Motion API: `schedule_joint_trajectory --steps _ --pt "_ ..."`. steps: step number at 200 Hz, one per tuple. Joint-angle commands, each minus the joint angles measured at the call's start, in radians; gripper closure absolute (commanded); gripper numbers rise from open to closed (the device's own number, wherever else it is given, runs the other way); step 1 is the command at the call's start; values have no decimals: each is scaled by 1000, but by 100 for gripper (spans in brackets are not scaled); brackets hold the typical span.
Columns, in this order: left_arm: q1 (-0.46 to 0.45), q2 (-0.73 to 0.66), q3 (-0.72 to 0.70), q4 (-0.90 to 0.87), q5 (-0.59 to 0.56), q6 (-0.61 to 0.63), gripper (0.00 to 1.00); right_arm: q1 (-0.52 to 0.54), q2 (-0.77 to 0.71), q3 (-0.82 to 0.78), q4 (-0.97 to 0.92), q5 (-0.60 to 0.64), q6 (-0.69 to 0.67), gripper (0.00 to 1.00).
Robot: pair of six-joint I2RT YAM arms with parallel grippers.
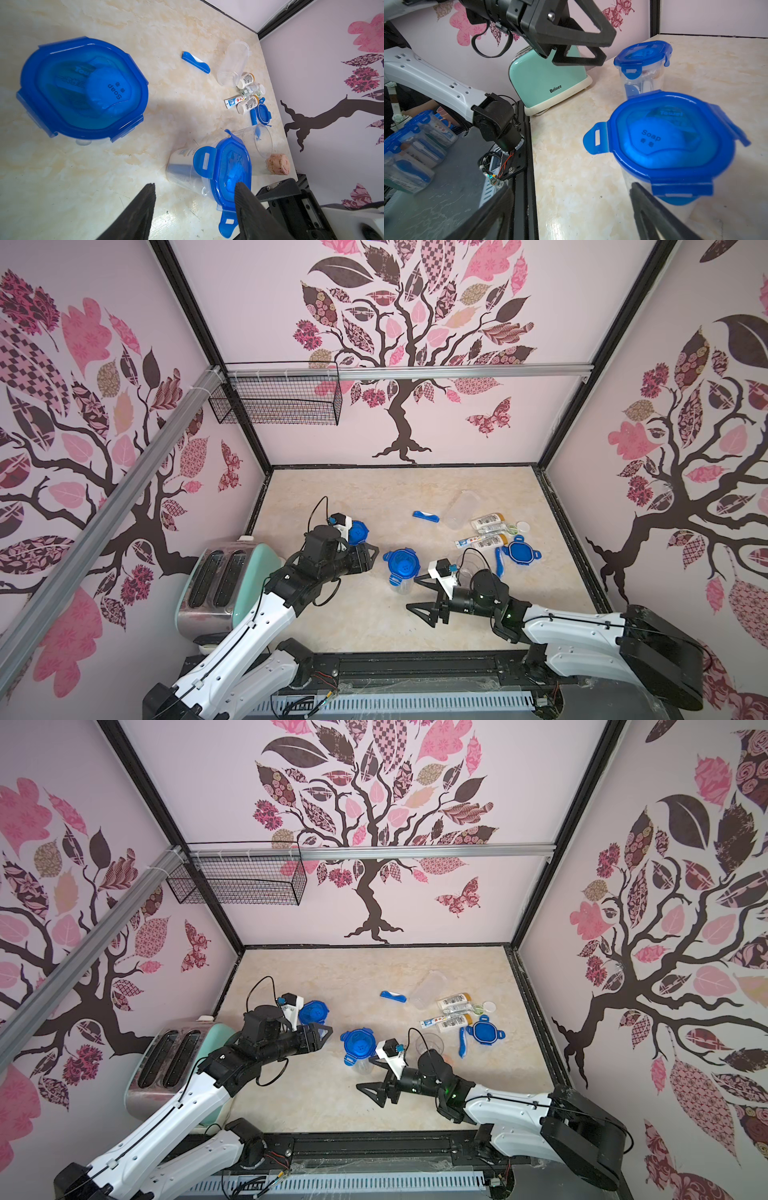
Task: Take out toiletry kits
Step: Open the lid of the container.
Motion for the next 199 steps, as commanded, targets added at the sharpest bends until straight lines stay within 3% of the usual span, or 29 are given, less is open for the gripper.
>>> schedule_joint_trajectory --steps 1,126,178,199 --pt "5 10 0 -13 -7 1 35 0 -8 12 18 8 -3 9" --pt "31 -36 -49 -23 37 -41 25 0 -18 14 -9 25 -9 9" --pt "33 32 -111 229 272 -132 29 0 1 18 -9 12 -10 9" --pt "33 84 -121 281 316 -144 30 1 7 22 -9 6 -10 9"
